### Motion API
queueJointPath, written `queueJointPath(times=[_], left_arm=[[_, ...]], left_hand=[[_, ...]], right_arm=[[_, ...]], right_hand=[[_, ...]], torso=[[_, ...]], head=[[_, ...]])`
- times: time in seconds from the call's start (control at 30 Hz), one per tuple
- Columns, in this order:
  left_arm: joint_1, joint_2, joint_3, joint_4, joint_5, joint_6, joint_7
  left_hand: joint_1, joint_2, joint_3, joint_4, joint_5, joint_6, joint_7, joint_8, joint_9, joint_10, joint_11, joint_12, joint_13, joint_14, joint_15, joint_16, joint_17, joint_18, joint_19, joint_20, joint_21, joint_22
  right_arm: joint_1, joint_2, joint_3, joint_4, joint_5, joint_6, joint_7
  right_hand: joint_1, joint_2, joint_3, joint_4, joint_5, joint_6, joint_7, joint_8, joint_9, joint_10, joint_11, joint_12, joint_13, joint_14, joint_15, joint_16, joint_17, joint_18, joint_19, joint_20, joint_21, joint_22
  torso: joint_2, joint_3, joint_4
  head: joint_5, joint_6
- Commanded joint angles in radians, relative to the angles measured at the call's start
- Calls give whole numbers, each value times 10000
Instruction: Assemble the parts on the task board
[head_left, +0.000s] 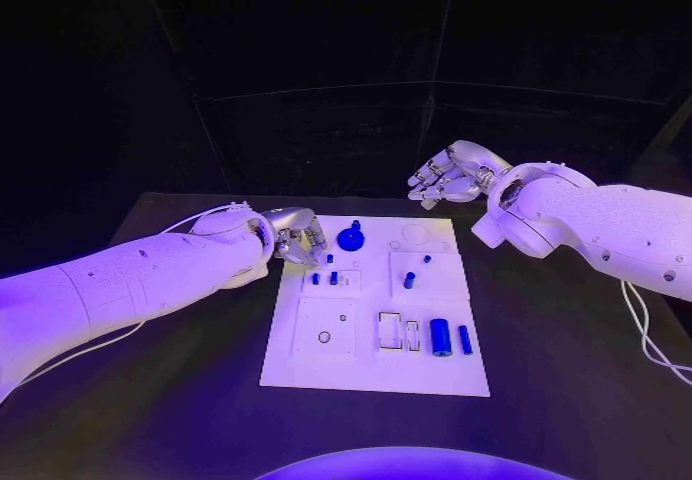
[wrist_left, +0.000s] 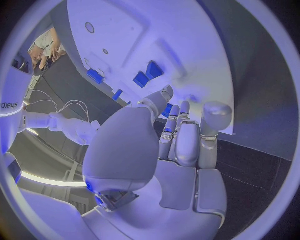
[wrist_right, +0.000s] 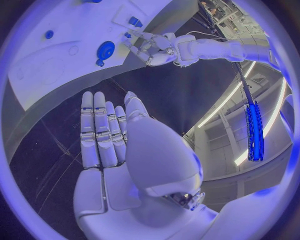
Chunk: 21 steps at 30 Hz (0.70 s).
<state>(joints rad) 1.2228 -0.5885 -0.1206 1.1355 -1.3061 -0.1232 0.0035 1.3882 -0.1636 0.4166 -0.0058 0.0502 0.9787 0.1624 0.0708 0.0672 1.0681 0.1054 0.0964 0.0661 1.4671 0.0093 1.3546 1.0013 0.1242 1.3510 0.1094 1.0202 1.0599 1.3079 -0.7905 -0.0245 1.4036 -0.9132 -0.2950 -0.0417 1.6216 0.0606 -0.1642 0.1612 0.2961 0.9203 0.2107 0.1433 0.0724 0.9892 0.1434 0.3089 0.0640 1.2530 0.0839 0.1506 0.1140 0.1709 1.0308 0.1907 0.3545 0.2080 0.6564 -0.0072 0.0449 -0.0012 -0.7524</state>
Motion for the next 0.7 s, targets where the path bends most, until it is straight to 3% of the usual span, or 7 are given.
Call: queueJointPath(times=[0.03,0.17,0.3,0.37,0.5,0.57,0.7], left_arm=[[46,-318,17,114,1608,-795,230],[79,-795,21,403,3766,-1299,896],[89,-1303,18,933,6353,-1819,2252],[89,-1548,15,1253,7870,-1934,3048],[77,-1953,8,1879,10357,-1784,4225],[68,-2099,5,2135,10956,-1651,4576],[40,-2345,-3,2609,11594,-1408,5018]], left_hand=[[95,81,33,-38,60,34,48,0,17,-61,30,-40,18,-20,72,-53,-47,57,-65,58,-113,-73],[10,115,46,3,58,291,124,144,72,64,61,77,44,-123,103,-202,-401,142,-241,88,-544,-440],[-316,86,-121,207,55,295,143,150,62,435,25,362,121,-196,99,-276,-575,157,-279,102,-624,-483],[-411,90,-205,285,51,304,142,159,61,476,12,437,132,-299,88,-407,-879,218,-414,94,-916,-728],[-367,256,-318,352,65,337,198,200,60,161,84,493,82,-1116,158,-1338,-2680,532,-1424,152,-2730,-2189],[-335,314,-366,359,62,335,218,213,57,100,103,561,78,-1449,177,-1708,-3353,583,-1683,178,-3133,-2480],[-300,388,-420,370,64,332,220,231,55,55,111,659,76,-1755,190,-2051,-3971,588,-1806,196,-3309,-2578]], right_arm=[[17,-91,-2,-42,-1971,798,-256],[-19,-233,-33,-53,-3449,1079,-376],[-128,-398,-159,53,-4837,1183,-527],[-188,-461,-252,105,-5413,1195,-602],[-414,-517,-346,176,-6330,1156,-765],[-521,-513,-365,179,-6634,1132,-825],[-741,-503,-386,176,-7094,1162,-945]], right_hand=[[200,-15,76,-184,-119,449,-212,142,23,572,-282,52,-16,1004,-347,424,267,141,684,-399,638,355],[356,-79,165,-368,-206,890,-456,173,-7,1149,-514,-121,-20,2224,-749,1038,738,121,1309,-790,1603,954],[363,-160,231,-395,-231,1052,-541,-35,-68,1389,-643,-641,-19,2561,-869,1766,1377,88,1352,-980,2583,1663],[322,-237,230,-372,-255,1058,-545,-155,-71,1395,-648,-886,-3,2496,-898,2429,1800,80,1330,-1001,3031,1996],[238,-289,257,-266,-282,978,-513,-390,-71,1110,-588,-1336,-11,2544,-857,3563,2506,81,1233,-979,3766,2555],[188,-321,251,-217,-297,957,-497,-467,-67,1030,-510,-1449,-15,2543,-850,3928,2742,36,1258,-952,4221,3027],[129,-394,253,-164,-333,941,-452,-617,-56,915,-450,-1602,-4,2420,-809,4776,3294,-109,1452,-884,5520,4459]], torso=[[-15,7,3],[-6,-1,2],[8,-13,-2],[4,-13,9],[-4,-4,-1],[-1,-12,4],[14,-22,23]], head=[[-118,46],[-265,111],[-428,148],[-498,158],[-585,175],[-607,177],[-632,197]])
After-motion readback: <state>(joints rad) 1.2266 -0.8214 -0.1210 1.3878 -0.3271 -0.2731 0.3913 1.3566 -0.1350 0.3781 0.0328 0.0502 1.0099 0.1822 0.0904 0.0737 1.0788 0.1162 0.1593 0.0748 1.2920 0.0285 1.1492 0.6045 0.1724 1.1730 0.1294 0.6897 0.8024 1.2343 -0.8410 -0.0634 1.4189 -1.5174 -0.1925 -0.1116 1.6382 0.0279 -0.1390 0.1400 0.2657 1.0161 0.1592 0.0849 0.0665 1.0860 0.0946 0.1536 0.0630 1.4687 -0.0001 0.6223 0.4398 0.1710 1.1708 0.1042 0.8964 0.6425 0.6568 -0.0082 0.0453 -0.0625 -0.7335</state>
